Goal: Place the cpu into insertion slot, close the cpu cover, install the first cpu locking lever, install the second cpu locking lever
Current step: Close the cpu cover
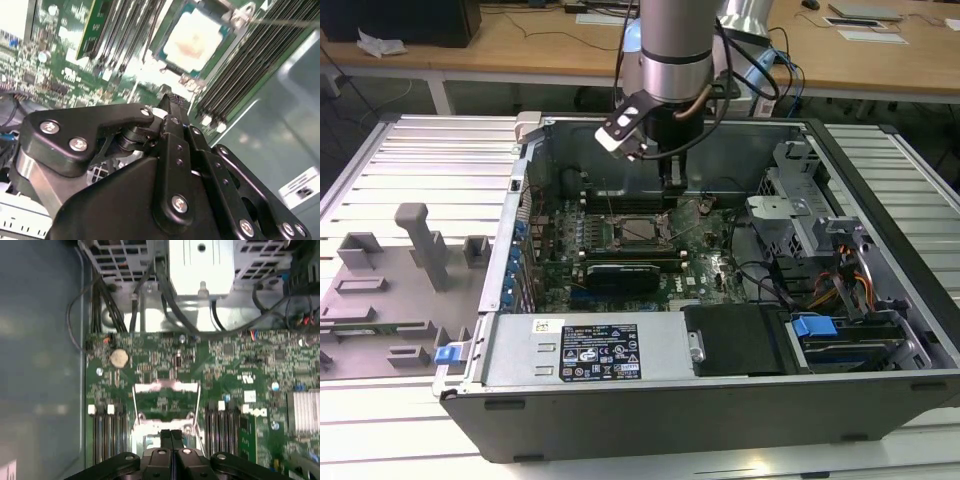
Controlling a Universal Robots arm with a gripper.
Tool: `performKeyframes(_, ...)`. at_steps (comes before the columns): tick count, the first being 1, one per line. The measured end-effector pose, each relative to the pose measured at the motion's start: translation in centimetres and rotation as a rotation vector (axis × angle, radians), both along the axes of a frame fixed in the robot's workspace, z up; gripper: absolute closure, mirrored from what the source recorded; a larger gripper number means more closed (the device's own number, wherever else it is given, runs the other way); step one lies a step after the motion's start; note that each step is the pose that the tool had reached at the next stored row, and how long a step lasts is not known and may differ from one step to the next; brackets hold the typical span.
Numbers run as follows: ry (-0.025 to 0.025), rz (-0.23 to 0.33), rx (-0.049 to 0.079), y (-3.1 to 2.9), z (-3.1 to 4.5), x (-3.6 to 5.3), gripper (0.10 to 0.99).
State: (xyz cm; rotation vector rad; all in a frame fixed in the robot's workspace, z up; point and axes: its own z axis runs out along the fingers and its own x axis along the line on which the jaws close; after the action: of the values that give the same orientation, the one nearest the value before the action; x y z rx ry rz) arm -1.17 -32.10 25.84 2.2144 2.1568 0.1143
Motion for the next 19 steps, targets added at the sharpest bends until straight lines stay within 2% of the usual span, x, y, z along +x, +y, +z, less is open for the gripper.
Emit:
performKeyframes(10, 0.0057, 0.0, 0.0, 0.0, 0.0, 4.73, 0.98)
performKeyframes(12, 0.0074, 0.0, 0.0, 0.0, -0.03, 5.25, 0.98)
performKeyframes(19, 0.0212, 0.0, 0.0, 0.1, -0.41, 6.47, 0.98)
